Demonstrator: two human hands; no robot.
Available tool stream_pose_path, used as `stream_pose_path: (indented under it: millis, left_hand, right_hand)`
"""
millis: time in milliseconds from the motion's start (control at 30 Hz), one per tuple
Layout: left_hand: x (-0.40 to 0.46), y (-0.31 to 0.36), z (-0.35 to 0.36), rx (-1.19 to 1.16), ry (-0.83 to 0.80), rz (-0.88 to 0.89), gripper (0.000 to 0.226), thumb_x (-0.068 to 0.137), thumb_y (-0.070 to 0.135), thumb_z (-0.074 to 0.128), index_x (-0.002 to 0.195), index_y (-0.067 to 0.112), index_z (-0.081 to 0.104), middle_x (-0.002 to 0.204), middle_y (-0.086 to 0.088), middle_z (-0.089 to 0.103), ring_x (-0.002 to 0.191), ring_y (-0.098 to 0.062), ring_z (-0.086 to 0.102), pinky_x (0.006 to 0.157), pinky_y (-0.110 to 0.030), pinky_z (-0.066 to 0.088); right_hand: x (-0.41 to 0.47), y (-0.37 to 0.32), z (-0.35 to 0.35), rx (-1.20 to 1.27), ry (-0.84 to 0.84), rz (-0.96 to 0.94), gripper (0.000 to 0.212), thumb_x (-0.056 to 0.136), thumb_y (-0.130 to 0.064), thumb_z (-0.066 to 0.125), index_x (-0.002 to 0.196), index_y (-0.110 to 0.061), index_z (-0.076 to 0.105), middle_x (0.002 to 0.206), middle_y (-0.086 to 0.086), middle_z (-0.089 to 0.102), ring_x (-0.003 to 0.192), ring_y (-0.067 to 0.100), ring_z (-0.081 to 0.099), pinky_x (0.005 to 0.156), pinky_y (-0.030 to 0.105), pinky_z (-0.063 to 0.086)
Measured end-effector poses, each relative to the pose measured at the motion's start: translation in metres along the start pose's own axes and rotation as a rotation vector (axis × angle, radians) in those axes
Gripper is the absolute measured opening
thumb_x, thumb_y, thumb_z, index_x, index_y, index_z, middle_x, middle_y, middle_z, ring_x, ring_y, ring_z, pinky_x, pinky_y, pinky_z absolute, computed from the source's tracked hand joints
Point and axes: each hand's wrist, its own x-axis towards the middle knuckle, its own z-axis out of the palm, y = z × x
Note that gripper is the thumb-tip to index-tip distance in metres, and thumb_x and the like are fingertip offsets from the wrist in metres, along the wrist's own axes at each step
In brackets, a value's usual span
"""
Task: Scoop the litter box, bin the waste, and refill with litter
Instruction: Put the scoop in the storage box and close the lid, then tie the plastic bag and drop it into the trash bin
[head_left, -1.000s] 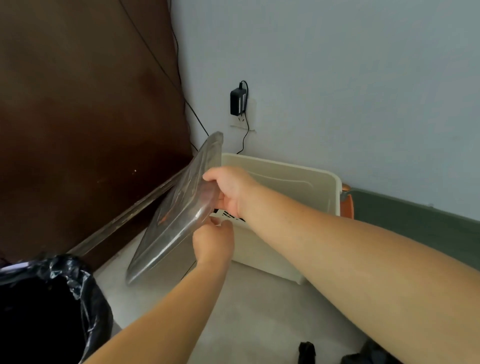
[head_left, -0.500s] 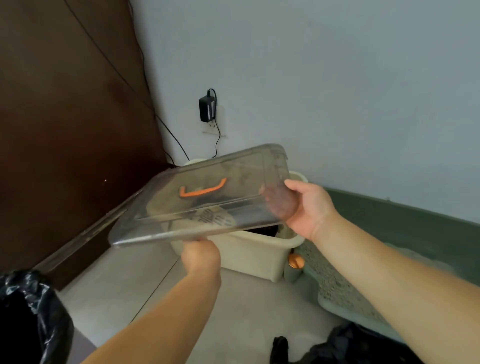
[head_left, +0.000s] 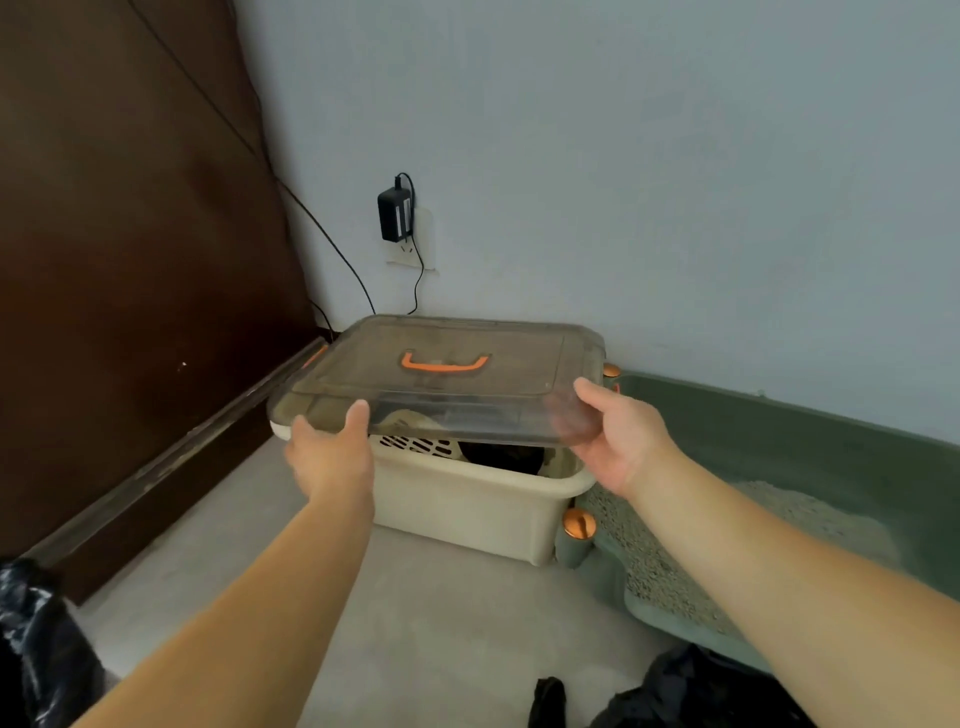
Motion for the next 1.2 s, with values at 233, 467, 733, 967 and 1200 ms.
stream_pose_path:
  millis: [233,467,733,967,1200]
  left_hand:
    - [0.001,-0.010,0.024,0.164,0.060,0.003,0.075,0.088,0.030,0.061,0.148,0.017,0.017,0.152,-0.010,0.012,0.133,-0.034,0.031,0.107,-0.048,0.036]
    - [-0.002,-0.013,0.027,0.152,0.071,0.009,0.069,0.090,0.021,0.055,0.147,0.017,0.017,0.149,-0.012,0.015,0.127,-0.036,0.037,0.105,-0.048,0.038]
    - [-0.057,-0.030,0.040,0.221,0.021,0.270,0.034,0.086,0.008,0.055,0.119,0.009,0.046,0.135,-0.015,0.032,0.110,-0.031,0.044,0.102,-0.040,0.039]
    - [-0.143,-0.089,0.057,0.553,-0.519,0.272,0.022,0.086,0.018,0.060,0.103,0.012,0.049,0.120,-0.009,0.038,0.103,-0.031,0.052,0.095,-0.043,0.045]
    - [-0.183,-0.125,0.059,1.161,-1.170,0.083,0.105,0.068,0.055,0.073,0.148,0.018,0.018,0.149,-0.009,0.033,0.134,-0.027,0.038,0.107,-0.034,0.036]
  right_hand:
    - [0.013,0.002,-0.017,-0.983,0.220,-0.145,0.025,0.083,-0.031,0.064,0.100,-0.012,0.065,0.102,0.006,0.068,0.091,0.023,0.064,0.082,0.036,0.053]
    - [0.013,0.000,-0.028,-1.268,0.219,-0.148,0.059,0.078,-0.051,0.063,0.127,-0.018,0.055,0.131,0.009,0.047,0.109,0.027,0.055,0.089,0.035,0.049]
    - [-0.039,-0.025,-0.081,-1.538,0.082,-0.308,0.040,0.091,-0.040,0.055,0.126,-0.022,0.054,0.125,0.003,0.048,0.099,0.015,0.052,0.080,0.026,0.037]
    - [-0.105,-0.024,-0.176,-1.859,-0.137,-0.140,0.024,0.089,-0.038,0.058,0.109,-0.024,0.061,0.112,-0.005,0.056,0.092,0.009,0.053,0.082,0.024,0.042]
    - [-0.138,-0.011,-0.254,-2.233,-0.069,0.033,0.048,0.086,-0.051,0.057,0.119,-0.016,0.049,0.114,0.004,0.057,0.103,0.025,0.057,0.072,0.032,0.043]
